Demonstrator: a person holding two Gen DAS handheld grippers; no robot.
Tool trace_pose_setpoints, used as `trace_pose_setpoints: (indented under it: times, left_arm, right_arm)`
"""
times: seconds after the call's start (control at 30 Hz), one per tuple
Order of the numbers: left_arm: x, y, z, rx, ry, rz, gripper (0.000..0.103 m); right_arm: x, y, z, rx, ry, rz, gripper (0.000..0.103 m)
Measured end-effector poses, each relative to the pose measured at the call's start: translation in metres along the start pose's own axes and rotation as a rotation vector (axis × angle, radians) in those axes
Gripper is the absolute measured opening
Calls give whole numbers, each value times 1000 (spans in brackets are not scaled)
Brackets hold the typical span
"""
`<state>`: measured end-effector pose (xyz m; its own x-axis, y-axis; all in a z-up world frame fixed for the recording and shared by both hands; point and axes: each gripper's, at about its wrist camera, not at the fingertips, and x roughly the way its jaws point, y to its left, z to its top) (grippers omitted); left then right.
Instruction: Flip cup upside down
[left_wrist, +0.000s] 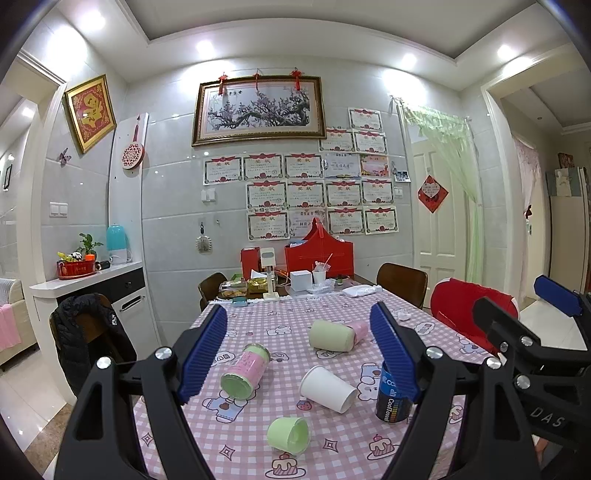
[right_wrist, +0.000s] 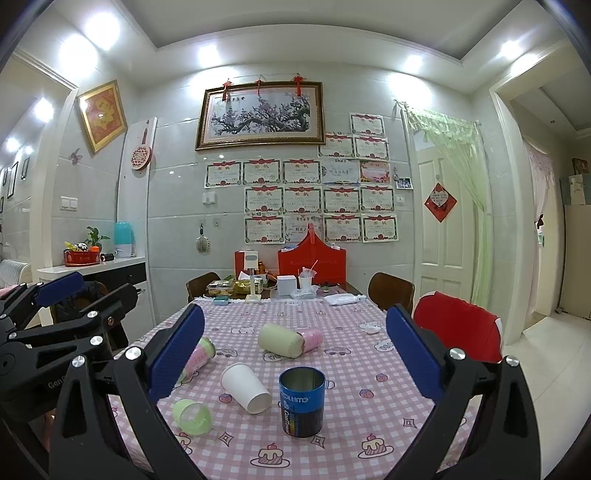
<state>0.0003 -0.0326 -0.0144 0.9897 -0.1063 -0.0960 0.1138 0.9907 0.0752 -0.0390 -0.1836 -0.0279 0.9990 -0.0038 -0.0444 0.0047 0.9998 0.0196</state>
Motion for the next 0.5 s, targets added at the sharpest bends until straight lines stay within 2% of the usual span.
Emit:
trace_pose_setpoints:
  times: [0.5]
  left_arm:
    - [2,0,-2,3,4,2,79]
  right_arm:
    - [3,-1,-3,6,17,-9,95]
